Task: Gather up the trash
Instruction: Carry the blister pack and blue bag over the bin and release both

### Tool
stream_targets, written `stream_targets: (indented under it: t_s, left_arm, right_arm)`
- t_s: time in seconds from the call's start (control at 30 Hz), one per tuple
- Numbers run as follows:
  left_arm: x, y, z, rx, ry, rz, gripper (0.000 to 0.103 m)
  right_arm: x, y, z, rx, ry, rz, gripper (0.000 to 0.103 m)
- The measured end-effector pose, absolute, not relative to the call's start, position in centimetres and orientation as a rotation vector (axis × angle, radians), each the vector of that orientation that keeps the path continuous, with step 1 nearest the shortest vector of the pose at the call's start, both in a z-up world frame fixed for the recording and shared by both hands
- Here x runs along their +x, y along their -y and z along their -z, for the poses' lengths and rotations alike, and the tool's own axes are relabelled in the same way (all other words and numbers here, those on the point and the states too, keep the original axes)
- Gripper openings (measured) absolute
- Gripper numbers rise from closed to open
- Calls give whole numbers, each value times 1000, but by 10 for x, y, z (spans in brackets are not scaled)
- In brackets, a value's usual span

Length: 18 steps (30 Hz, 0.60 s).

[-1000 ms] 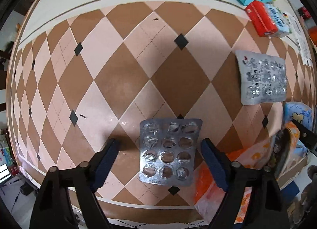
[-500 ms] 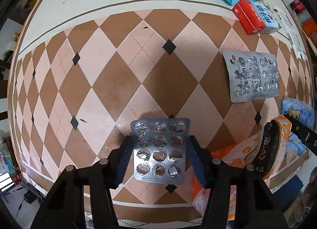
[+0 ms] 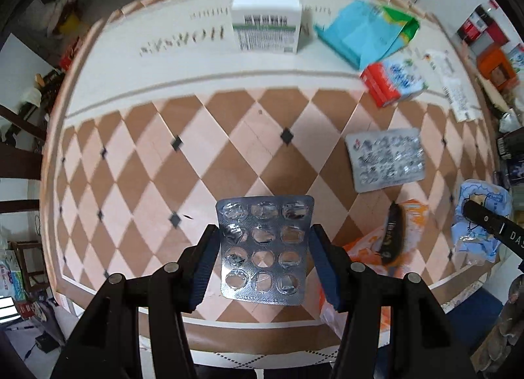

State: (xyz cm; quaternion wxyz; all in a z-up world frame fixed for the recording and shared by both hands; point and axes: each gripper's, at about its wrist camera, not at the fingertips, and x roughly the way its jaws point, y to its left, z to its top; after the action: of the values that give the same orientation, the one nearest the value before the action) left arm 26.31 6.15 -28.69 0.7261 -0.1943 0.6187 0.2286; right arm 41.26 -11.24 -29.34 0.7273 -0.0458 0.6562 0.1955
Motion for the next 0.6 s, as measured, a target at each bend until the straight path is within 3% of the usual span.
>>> stream_targets:
  t_s: [0.3,0.6]
  left_arm:
    - [205,-70,223,-390,-1225,-491,53]
    - [83,-86,193,-377,-1119,-478,53]
  right_arm:
    - [359,126,227,-56,-1331,-533,18]
    - [225,99,181,-58,-1248,-644,18]
